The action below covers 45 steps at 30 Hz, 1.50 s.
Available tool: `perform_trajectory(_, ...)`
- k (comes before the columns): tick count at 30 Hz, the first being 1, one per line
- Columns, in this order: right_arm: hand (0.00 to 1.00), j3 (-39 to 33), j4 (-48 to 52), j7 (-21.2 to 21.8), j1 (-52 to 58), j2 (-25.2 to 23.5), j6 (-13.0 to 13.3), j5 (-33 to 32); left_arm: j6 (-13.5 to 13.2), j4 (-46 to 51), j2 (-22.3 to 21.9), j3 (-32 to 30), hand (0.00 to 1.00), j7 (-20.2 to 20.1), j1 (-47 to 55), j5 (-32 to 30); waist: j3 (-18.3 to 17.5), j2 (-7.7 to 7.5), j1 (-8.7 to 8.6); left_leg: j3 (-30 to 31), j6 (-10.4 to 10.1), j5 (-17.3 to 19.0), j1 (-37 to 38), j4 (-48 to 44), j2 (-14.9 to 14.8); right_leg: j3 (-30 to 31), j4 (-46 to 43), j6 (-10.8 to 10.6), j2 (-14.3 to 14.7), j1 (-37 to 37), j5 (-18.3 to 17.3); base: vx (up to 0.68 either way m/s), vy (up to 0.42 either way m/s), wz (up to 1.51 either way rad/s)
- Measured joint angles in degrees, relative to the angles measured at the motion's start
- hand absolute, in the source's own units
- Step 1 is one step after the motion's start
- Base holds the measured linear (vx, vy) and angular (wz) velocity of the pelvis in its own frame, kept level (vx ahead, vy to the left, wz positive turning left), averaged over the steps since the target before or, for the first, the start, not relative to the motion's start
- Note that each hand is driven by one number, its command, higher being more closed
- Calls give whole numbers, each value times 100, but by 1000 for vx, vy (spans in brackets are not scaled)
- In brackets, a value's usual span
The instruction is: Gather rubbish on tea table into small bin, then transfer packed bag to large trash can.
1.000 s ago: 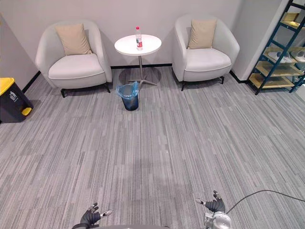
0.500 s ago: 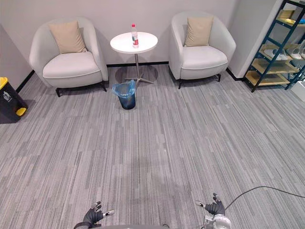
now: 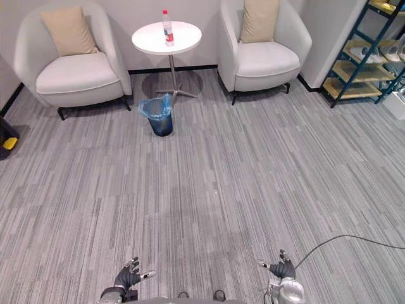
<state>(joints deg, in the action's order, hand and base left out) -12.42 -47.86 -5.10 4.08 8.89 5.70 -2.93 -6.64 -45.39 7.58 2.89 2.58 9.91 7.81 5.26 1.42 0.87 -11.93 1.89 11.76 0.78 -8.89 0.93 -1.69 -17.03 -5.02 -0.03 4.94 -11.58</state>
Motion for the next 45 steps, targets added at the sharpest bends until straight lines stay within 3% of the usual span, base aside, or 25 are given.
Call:
perform_trajectory(1, 0, 0, 0, -1, -2, 1, -5, 2, -5, 36, 22, 16, 0, 3, -1, 4, 11, 2, 1, -14, 3, 40, 53, -24, 48, -62, -695, -158, -99, 275, -142, 98, 108, 0)
perform_trajectory(4, 0, 119, 45, -3, -22, 18, -12, 3, -6, 103, 214, 207, 0, 4, -75, 2, 262, -15, -25, 60, 208, 221, 440, 9, 140, -515, -2466, -216, -443, 922, -378, 149, 68, 13)
perform_trajectory(7, 0, 204, 143, -12, -60, 74, -65, 3, -4, 109, 254, 205, 0, 17, -180, 2, 321, -2, -78, 238, 170, 315, 647, 101, 100, -952, -2517, -129, -721, 1389, -577, 176, -15, 22)
perform_trajectory(9, 0, 220, 196, -16, -180, 138, -67, 3, -5, 112, 244, 205, 0, 20, -285, 2, 441, 71, -187, 351, 99, 356, 743, 116, -52, -1101, -2109, -67, -695, 1565, -534, 254, -95, 36)
perform_trajectory(10, 0, 227, 211, -21, -267, 182, -66, 3, -6, 112, 238, 205, 0, 23, -351, 2, 524, 135, -234, 391, 57, 377, 808, 130, -169, -1172, -1769, 5, -645, 1680, -451, 290, -133, 32)
perform_trajectory(11, 0, 273, 252, -24, -312, 243, -67, 2, -8, 113, 237, 208, 0, 25, -432, 2, 560, 168, -266, 434, -94, 431, 883, 159, -288, -1187, -1107, 63, -562, 1802, -106, 345, -167, 28)
perform_trajectory(13, 0, 354, 394, -33, -241, 265, -66, 3, -20, 102, 276, 237, 0, 42, -461, -1, 529, 29, -306, 529, -359, 541, 1091, 250, -287, -1033, -436, 303, -582, 1829, 802, 466, -258, 30)
perform_trajectory(14, 0, 339, 427, -89, -201, 300, -72, 2, -22, 41, 197, 300, 0, 67, -509, -5, 507, 107, -322, 637, -495, 599, 1171, 139, -491, -1142, -829, 593, -527, 1880, 896, 467, -296, 24)
perform_trajectory(15, 0, 341, 428, -102, -199, 281, -72, 2, -29, 41, 194, 330, 0, 69, -532, -10, 497, 111, -324, 683, -530, 585, 1092, -37, -534, -1165, -890, 682, -498, 1878, 746, 537, -377, 19)
perform_trajectory(18, 0, 437, 428, -96, -197, 248, -71, -54, -29, 28, 102, 369, 0, 69, -637, -17, 541, 207, -325, 762, -925, 178, 45, -2563, -1016, -1411, -490, 906, -175, 1259, 432, 434, -329, 24)
perform_trajectory(19, 0, 459, 430, -98, -131, 209, -60, -145, -26, 29, 93, 368, 0, 57, -591, -25, 567, 231, -300, 790, -900, 182, -382, -3826, -1314, -1479, -114, 976, 27, 713, 409, 359, -218, 5)
perform_trajectory(22, 0, 452, 462, -119, -51, 172, 44, -335, -25, 49, 80, 368, 0, 6, -512, -79, 608, 137, -216, 620, -803, 237, -1003, -5016, -1499, -1437, 551, 1020, 187, -305, 389, 448, -211, -7)
perform_trajectory(26, 0, 380, 591, -148, -40, 162, 40, -395, -19, 161, 11, 366, 0, 14, -605, -79, 668, 108, -86, 516, -626, 390, -1982, -4208, -1208, -1328, 1148, 1016, 152, -967, 389, 367, -42, -11)
perform_trajectory(28, 0, 365, 592, -146, -40, 127, 35, -426, -14, 224, -57, 367, 0, 16, -643, -78, 714, 31, 49, 598, -636, 322, -2070, -2667, -725, -1209, 1324, 926, -42, -1228, 336, 334, 102, -27)
perform_trajectory(29, 0, 316, 591, -147, -66, 127, 40, -426, -12, 272, -94, 370, 0, 15, -643, -78, 720, 37, 48, 731, -657, 68, -2117, -1657, -475, -1182, 1416, 759, -132, -1370, 220, 343, 154, -22)
perform_trajectory(31, 0, 281, 514, -191, -71, 160, 33, -424, -12, 302, -118, 367, 0, 24, -598, -83, 681, 216, 123, 999, -541, -674, -2112, -561, -411, -1017, 1475, 586, -43, -1531, -50, 397, 227, -36)
perform_trajectory(33, 0, 357, 406, -229, -67, 83, 11, -417, -2, 304, -61, 362, 0, 50, -545, -112, 628, 117, 199, 1007, -324, -1031, -2166, -1006, -278, -798, 1287, 387, -196, -1626, -362, 416, 240, -45)
perform_trajectory(34, 0, 409, 397, -224, -69, 38, 10, -400, -1, 292, -32, 366, 0, 65, -532, -130, 593, -51, 221, 878, -193, -927, -2259, -1304, -171, -724, 996, 239, -378, -1554, -562, 469, 204, -39)
perform_trajectory(35, 0, 409, 378, -224, -47, 21, 10, -366, 6, 264, -36, 370, 0, 70, -537, -131, 585, -111, 263, 799, -128, -805, -2276, -1400, -126, -630, 722, 186, -464, -1431, -630, 488, 198, -36)
perform_trajectory(36, 0, 400, 361, -222, -89, 30, 9, -341, 25, 217, -69, 397, 0, 68, -594, -129, 571, -151, 315, 683, -29, -644, -2180, -1394, -49, -463, -48, 117, -631, -1082, -667, 485, 212, -28)
perform_trajectory(38, 0, 407, 266, -215, -110, 20, 7, -321, 27, 193, -28, 431, 0, 80, -599, -125, 572, -177, 285, 597, 45, -505, -1717, -1166, 107, -357, -1578, -315, -914, -527, -540, 470, 213, -17)
perform_trajectory(39, 0, 407, 166, -206, -140, 11, 1, -319, 27, 194, 7, 431, 0, 101, -620, -124, 575, -176, 266, 594, 121, -438, -1398, -1030, 172, -402, -2271, -423, -1004, -342, -582, 496, 167, 1)
perform_trajectory(40, 0, 430, 148, -196, -139, -11, -5, -318, 23, 194, 111, 435, 0, 134, -596, -123, 567, -173, 180, 597, 172, -367, -858, -830, 206, -523, -2859, -254, -1019, -168, -707, 501, 148, 13)
perform_trajectory(42, 0, 448, 148, -192, -172, -4, 1, -319, 10, 195, 173, 426, 0, 152, -624, -119, 553, -174, 117, 618, 190, -334, -415, -554, 202, -794, -2960, -64, -997, 157, -842, 473, 74, 10)
perform_trajectory(45, 0, 447, 139, -184, -407, 39, 6, -320, 7, 195, 273, 395, 0, 164, -709, -93, 593, -70, -21, 632, 167, -320, 79, -138, 3, -1067, -2104, 96, -751, 965, -905, 467, -19, -2)
